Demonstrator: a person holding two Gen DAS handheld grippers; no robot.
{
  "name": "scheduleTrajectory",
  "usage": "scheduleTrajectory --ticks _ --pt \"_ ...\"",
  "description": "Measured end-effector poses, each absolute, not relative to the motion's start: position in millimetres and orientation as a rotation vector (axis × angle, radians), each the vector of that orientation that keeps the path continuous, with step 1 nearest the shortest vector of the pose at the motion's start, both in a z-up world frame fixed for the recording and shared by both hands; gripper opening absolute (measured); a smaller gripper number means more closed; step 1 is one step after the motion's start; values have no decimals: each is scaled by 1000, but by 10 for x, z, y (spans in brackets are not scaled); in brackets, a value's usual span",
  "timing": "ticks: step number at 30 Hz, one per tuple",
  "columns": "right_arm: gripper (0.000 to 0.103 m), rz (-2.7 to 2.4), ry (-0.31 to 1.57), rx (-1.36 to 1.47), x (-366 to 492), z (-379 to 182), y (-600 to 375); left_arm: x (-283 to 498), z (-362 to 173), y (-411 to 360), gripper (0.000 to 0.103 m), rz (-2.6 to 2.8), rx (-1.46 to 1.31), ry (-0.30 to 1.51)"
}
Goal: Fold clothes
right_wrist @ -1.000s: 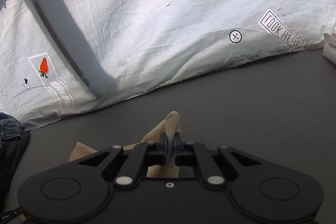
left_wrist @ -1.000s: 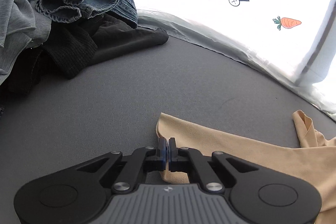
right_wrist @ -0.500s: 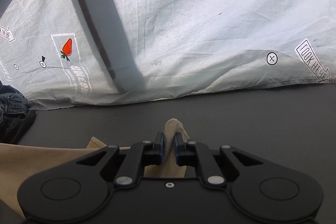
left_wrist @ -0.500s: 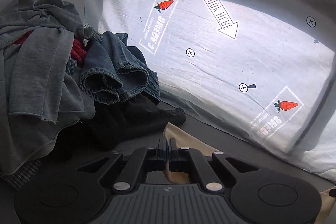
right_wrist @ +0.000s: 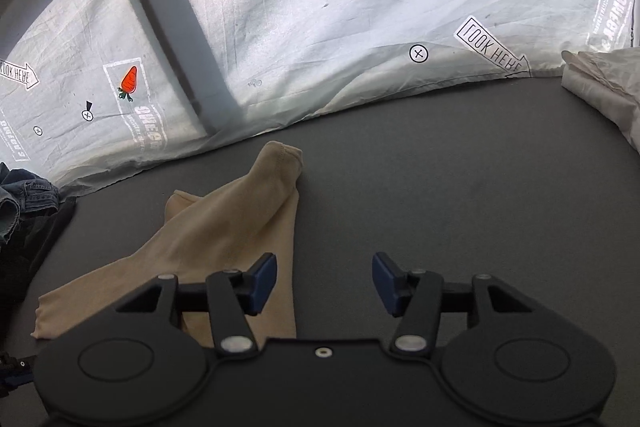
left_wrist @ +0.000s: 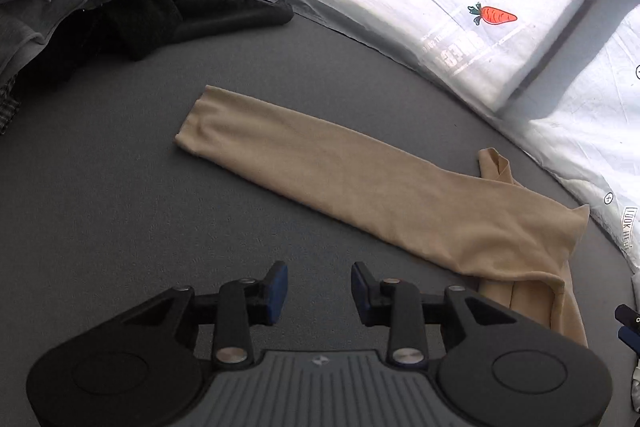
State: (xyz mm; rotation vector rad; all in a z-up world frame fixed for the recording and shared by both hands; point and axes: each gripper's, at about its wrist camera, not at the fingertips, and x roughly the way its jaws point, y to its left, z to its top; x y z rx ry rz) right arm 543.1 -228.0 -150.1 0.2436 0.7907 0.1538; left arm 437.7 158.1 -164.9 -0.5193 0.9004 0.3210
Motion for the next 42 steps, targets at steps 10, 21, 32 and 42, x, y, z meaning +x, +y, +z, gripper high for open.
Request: scheduleTrajectory --ticks 10,21,32,42 --pt "47 116 915 226 4407 -1786 -2525 3750 -1595 218 41 -116 -332 1012" --pt "86 152 973 120 3774 -2031 -2804 3321 -1726 -306 41 -204 -344 1006" --pt "103 244 924 9 3515 -2132 -2805 3057 -1741 -629 2 -154 -262 936" --pt "103 293 869 -90 3402 -2187 -2772 2639 -1304 -872 2 -172 -185 732"
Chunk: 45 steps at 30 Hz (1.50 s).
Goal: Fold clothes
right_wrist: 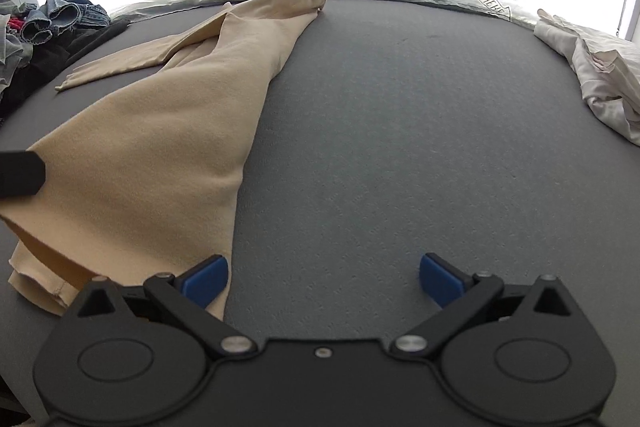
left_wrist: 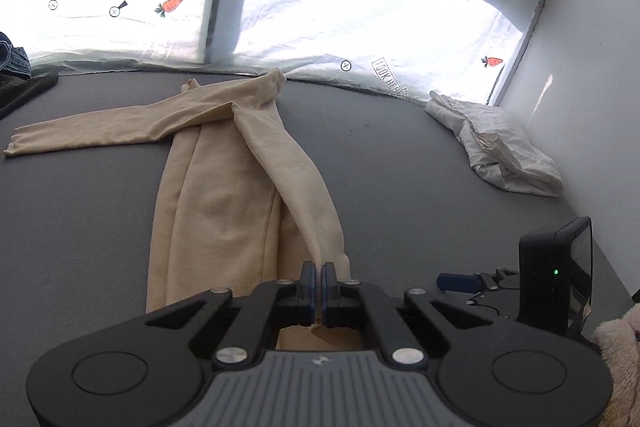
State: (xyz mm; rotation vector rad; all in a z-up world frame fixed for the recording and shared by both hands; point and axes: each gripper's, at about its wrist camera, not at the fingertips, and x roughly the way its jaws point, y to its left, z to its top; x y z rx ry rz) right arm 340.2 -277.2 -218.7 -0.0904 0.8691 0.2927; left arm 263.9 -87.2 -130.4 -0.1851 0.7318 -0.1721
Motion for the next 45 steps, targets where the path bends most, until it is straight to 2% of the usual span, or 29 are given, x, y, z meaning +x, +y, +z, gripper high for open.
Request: scheduleTrajectory --ticks 8,18,19,21,22,23,27,29,34,39,45 --pt "103 331 853 -114 3359 -2206 -2802 2691 -1709 -502 2 22 -360 886" --pt "103 337 855 -121 3358 -2201 -2794 2746 -1891 -567 8 26 -251 971" --pt "103 339 861 -121 3367 -2197 -2796 2749 -1880 -559 12 29 -258 980" --pt "103 350 892 -124 3411 -2173 -2797 2751 -1846 -534 29 24 -278 997" --pt "103 350 909 -117 3434 -2159 -2800 2739 -1814 -514 43 17 -288 995" --pt "103 346 927 -103 3453 -2144 -2805 2724 -1780 -495 52 15 -292 990" --pt "103 300 904 -17 3494 -2008 -2831 2684 -1626 -348 57 51 -284 931" --pt "103 287 871 -30 3531 -1936 -2793 2704 -1589 -219 63 80 -317 915" --pt "103 264 863 -36 3686 -1927 -2634 2807 -1662 117 65 155 -384 932" --pt "103 237 867 -47 3895 -1934 -2386 3031 -1694 433 66 204 -333 980" --pt "103 205 840 -35 4281 -1878 -2003 3363 -1689 1002 74 255 -330 972"
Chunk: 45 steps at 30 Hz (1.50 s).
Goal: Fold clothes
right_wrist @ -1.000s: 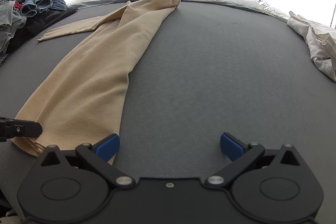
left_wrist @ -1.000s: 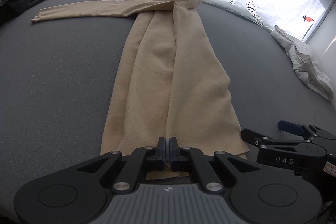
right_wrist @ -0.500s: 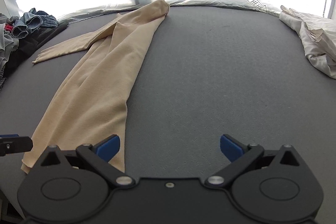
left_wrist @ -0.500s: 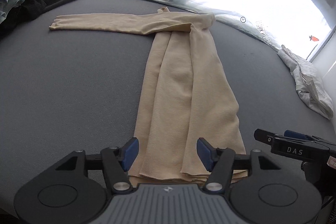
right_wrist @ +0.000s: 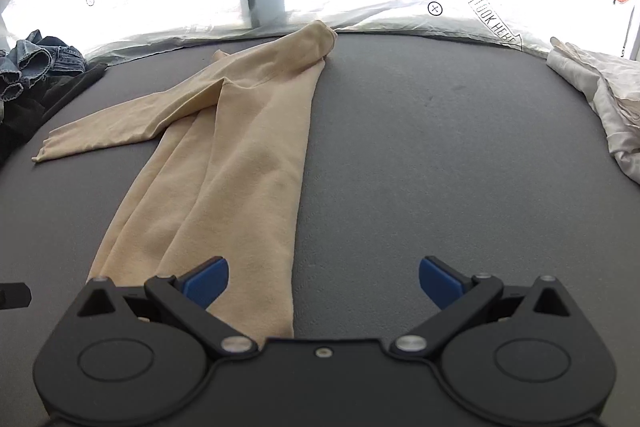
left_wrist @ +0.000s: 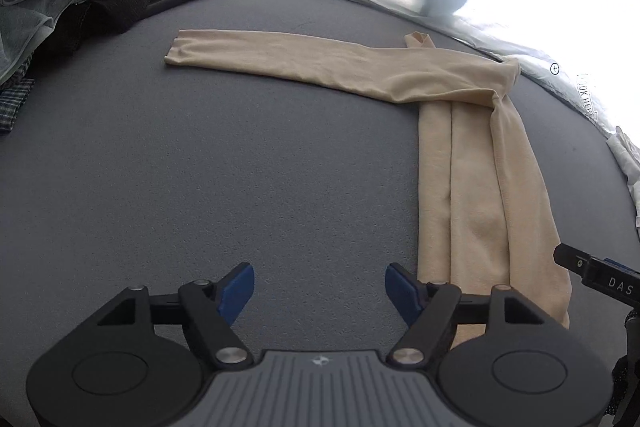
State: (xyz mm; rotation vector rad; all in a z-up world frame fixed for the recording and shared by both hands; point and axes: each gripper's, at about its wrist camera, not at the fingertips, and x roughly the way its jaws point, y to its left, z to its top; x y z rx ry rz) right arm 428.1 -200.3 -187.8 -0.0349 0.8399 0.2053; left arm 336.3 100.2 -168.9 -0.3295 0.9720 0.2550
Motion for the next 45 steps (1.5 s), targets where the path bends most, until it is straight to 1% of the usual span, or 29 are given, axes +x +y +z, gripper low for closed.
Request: scheduleTrajectory --ticks 6,11,12,13,18,20,21,29,32,33,34,35,36,37,38,39,40,42,45 --pt "103 172 815 -30 4711 -1929 -1670 3805 -1722 1661 76 378 -320 961" --pt "103 99 829 3 4944 -2068 -1551 4175 -1762 2118 84 411 -311 949" --pt "103 89 833 8 4953 -2109 -1539 4237 -1778 2203 85 417 -313 947" --pt "103 79 839 14 4955 -2157 -1530 4287 -1799 2273 89 425 -316 945" --pt "103 51 770 41 4848 -2247 -1524 4484 -1861 2562 91 438 -351 918" --pt "103 38 737 43 4805 -2272 -1511 4531 -1872 2657 96 421 -389 876" --pt "103 32 721 44 4789 -2284 -1503 4554 -1881 2698 97 415 -411 854" --pt "103 27 703 47 4800 -2283 -1507 4843 -1991 2823 99 444 -465 813" --pt "103 28 700 48 4789 -2287 -1511 4941 -2019 2754 96 468 -425 804" --pt "103 28 699 48 4787 -2287 -1513 4964 -2022 2725 94 471 -408 800" --pt "103 29 699 48 4784 -2285 -1515 4978 -2015 2694 84 468 -394 791" --pt "103 29 698 49 4783 -2283 -1516 4988 -2002 2667 72 460 -381 779" --pt "103 29 698 49 4783 -2281 -1516 4997 -1989 2638 68 451 -369 767" --pt "103 29 697 49 4783 -2281 -1516 5008 -1975 2615 51 435 -360 756" --pt "103 30 697 50 4782 -2281 -1516 5024 -1964 2608 25 400 -366 755" --pt "103 30 697 50 4782 -2281 -1516 5045 -1966 2609 11 368 -395 764" --pt "103 30 696 51 4782 -2281 -1517 5061 -1966 2601 0 342 -426 767" --pt "103 32 696 52 4781 -2280 -1521 5086 -1946 2540 0 286 -462 766" --pt "103 35 696 54 4772 -2278 -1530 5095 -1834 2262 0 194 -425 740"
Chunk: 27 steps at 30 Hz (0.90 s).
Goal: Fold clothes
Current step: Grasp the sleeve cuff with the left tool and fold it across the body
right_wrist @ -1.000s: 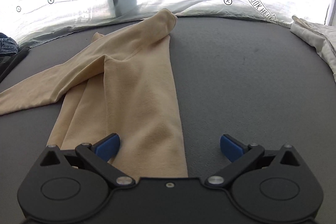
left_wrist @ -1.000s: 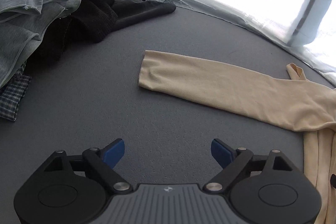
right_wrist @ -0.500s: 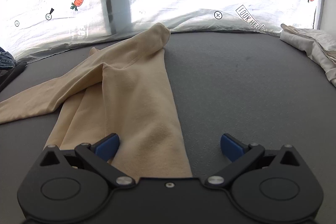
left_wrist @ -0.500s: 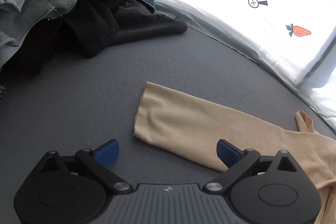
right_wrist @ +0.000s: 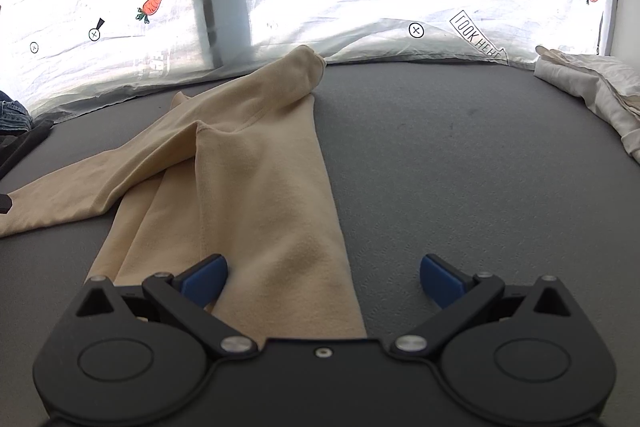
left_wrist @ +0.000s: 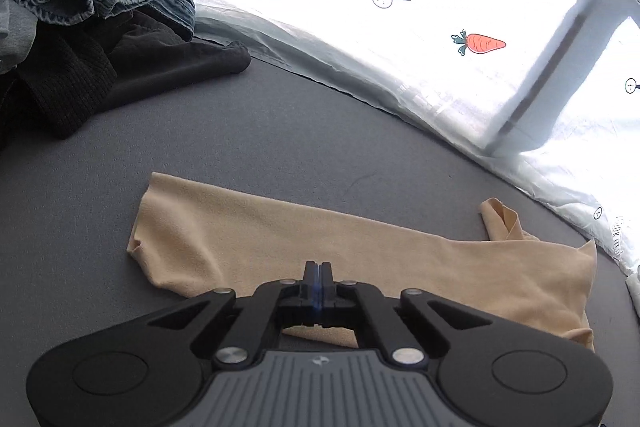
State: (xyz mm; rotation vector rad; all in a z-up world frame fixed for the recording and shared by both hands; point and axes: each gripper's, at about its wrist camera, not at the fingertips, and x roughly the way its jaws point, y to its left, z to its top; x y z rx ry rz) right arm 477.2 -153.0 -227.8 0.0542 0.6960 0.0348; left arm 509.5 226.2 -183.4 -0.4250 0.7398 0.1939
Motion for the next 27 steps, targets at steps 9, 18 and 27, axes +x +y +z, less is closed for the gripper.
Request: scheduleTrajectory --ticks 9,18,27 --pt "103 46 694 58 4758 -2269 -1545 4931 -1769 2266 31 336 -388 757" --pt "103 43 694 52 4775 -2275 -1535 4766 -1936 2851 47 569 -362 775" --pt "103 42 693 51 4770 -2280 -1529 4873 -1950 2789 2 465 -384 734"
